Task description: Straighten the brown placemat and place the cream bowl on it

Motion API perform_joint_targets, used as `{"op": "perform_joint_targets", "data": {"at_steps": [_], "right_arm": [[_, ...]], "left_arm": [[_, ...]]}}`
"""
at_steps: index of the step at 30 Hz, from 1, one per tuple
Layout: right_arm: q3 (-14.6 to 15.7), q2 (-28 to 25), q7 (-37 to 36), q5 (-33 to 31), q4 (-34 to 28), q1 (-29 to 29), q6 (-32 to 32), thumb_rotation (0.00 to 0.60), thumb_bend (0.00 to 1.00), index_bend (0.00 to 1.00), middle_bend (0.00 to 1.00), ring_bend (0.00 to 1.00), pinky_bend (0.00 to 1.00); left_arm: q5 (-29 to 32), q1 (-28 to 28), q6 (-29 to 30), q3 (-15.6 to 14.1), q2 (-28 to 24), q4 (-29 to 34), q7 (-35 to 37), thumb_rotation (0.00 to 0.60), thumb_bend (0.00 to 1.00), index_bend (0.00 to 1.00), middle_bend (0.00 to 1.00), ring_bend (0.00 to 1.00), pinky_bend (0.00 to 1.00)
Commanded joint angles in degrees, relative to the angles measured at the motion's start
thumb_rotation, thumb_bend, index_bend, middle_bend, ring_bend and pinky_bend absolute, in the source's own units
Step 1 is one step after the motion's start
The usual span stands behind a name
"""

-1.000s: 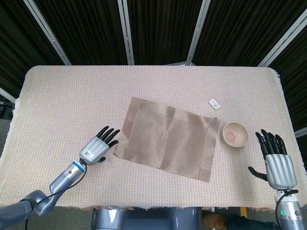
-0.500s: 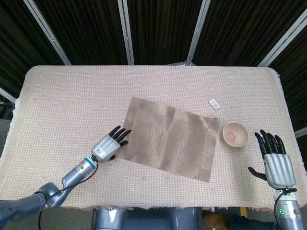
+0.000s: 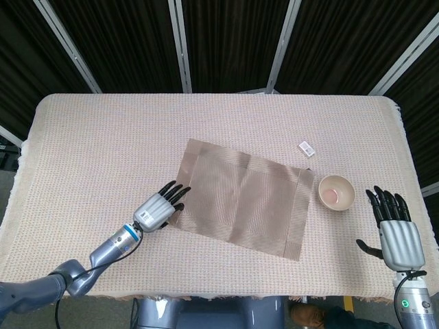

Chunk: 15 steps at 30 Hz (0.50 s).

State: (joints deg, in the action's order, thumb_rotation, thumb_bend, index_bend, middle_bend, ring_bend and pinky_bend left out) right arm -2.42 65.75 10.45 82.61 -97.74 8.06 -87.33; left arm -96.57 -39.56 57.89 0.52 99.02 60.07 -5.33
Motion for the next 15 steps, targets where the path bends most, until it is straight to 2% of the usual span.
{"op": "perform_joint_targets", "data": {"at_steps": [1,11,15], "right_arm": [[-0.1,-0.1,0.0,0.1,-0.1,-0.1,0.0,0.600,0.00,0.00,0.00,0.00,0.00],[-0.6,-0.4,-0.5,0.5,-0.3,-0.4,0.3,0.600,0.00,0.00,0.00,0.00,0.00],[-0.6,-0.5,-0.7,0.9,-0.4,-0.5,0.3,0.600,0.00,0.00,0.00,0.00,0.00]], "left_arm": [[0.5,-0.2,-0.3,-0.1,-0.9,1.3,-1.0,0.600,0.36,0.38,0.00,0.00,0.00],[2.4,-0.3,-1.2,-0.1,-1.3,3.1,-2.6,0.600,0.36,0.41,0.00,0.00,0.00],[3.3,-0.3,-1.6,0.1,-0.5,3.0,-2.2,0.600,0.43,0.48,0.00,0.00,0.00]]}}
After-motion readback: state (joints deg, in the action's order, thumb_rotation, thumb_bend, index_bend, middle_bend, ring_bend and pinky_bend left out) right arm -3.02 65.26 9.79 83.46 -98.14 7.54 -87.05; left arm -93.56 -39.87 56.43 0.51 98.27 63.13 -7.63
